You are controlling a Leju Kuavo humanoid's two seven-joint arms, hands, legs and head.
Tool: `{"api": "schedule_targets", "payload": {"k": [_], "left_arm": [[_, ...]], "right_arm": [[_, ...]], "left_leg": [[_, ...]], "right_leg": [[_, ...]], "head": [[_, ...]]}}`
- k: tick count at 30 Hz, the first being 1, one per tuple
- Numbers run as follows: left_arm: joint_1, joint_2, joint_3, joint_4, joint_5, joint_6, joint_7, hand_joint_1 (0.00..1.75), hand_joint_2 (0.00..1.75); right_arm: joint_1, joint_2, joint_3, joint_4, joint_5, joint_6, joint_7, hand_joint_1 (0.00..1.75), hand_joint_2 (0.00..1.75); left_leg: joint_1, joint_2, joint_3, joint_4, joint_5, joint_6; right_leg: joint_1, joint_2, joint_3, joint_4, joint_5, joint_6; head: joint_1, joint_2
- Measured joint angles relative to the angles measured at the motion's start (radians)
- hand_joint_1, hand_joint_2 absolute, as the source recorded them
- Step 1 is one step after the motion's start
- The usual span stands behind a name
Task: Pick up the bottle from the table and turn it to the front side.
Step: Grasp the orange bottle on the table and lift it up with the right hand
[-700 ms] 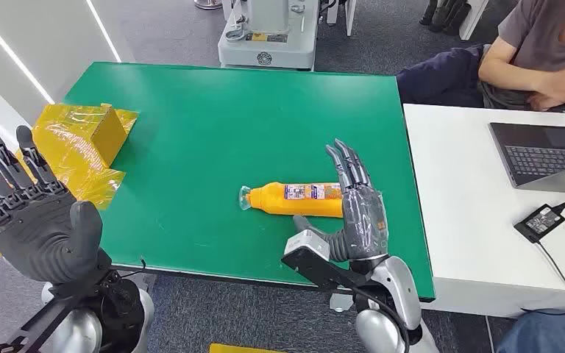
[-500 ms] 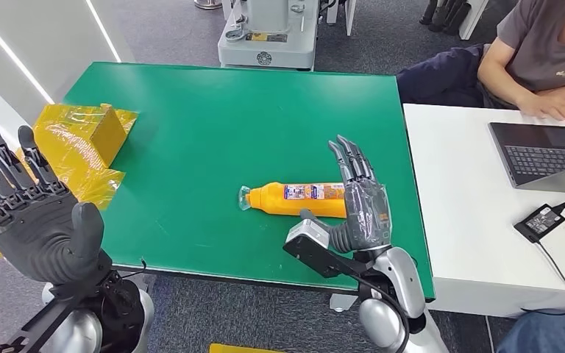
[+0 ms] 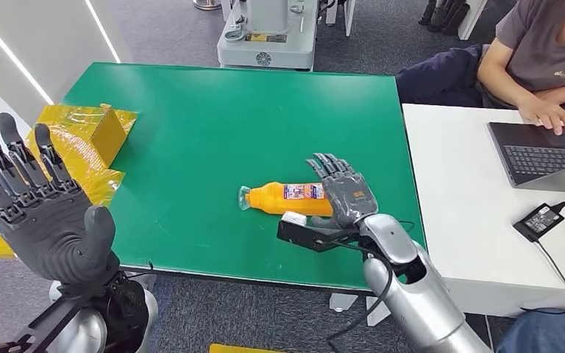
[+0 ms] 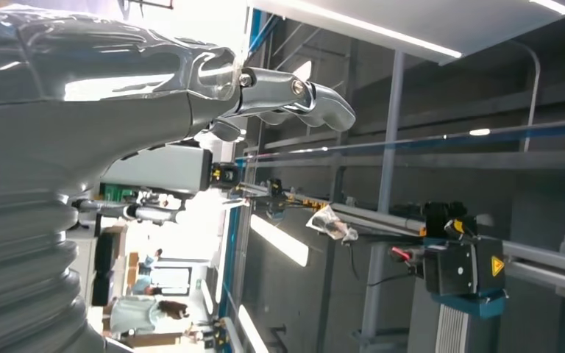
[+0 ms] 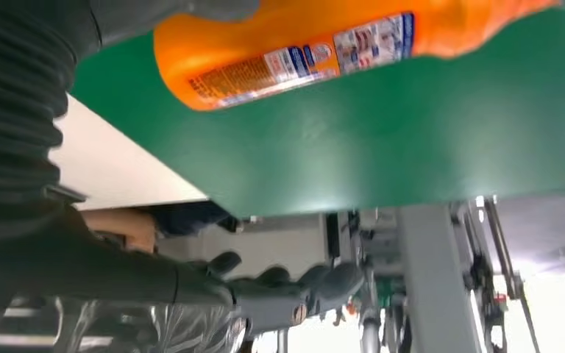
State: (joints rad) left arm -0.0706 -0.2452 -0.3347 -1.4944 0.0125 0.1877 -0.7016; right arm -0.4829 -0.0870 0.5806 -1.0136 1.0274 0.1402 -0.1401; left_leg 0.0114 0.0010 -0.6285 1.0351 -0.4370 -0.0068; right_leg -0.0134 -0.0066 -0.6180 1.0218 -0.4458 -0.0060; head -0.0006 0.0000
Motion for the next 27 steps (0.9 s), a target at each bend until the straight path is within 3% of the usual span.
{"api": "schedule_targets", "payload": {"k": [4, 8, 15, 22, 27], "left_arm": [[-0.006, 0.003, -0.015, 0.011, 0.014, -0.001, 0.001, 0.00, 1.75], [-0.009, 0.003, -0.021, 0.022, 0.018, -0.002, 0.001, 0.00, 1.75], [-0.025, 0.003, -0.026, 0.039, 0.025, -0.001, 0.002, 0.00, 1.75], [-0.055, 0.002, -0.034, 0.059, 0.042, 0.008, 0.010, 0.00, 1.75], [-0.072, 0.002, -0.039, 0.080, 0.056, 0.021, 0.008, 0.00, 1.75]], "right_arm": [[-0.145, -0.003, 0.044, 0.180, -0.045, 0.021, -0.024, 0.00, 1.75], [-0.230, -0.003, 0.073, 0.293, -0.059, 0.031, -0.032, 0.00, 1.75], [-0.282, -0.001, 0.106, 0.389, -0.070, 0.046, -0.030, 0.00, 1.75], [-0.378, 0.021, 0.163, 0.532, -0.107, 0.156, -0.014, 0.00, 1.75], [-0.398, 0.040, 0.175, 0.605, -0.157, 0.230, -0.063, 0.00, 1.75]], "left_leg": [[0.000, 0.000, 0.000, 0.000, 0.001, 0.001], [0.000, 0.000, 0.000, 0.000, 0.001, 0.001], [0.000, 0.000, -0.001, 0.000, 0.000, 0.001], [0.000, -0.001, 0.000, 0.000, 0.001, 0.001], [0.000, -0.001, 0.000, 0.001, 0.001, 0.001]], "right_leg": [[0.000, 0.000, 0.000, 0.000, 0.000, 0.000], [0.000, 0.000, 0.000, 0.000, 0.000, 0.000], [0.000, 0.000, 0.000, 0.000, 0.000, 0.000], [0.000, -0.001, 0.000, 0.000, 0.000, 0.000], [0.000, -0.001, 0.000, 0.000, 0.000, 0.000]], "head": [[0.000, 0.000], [0.000, 0.000], [0.000, 0.000], [0.000, 0.000], [0.000, 0.000]]}}
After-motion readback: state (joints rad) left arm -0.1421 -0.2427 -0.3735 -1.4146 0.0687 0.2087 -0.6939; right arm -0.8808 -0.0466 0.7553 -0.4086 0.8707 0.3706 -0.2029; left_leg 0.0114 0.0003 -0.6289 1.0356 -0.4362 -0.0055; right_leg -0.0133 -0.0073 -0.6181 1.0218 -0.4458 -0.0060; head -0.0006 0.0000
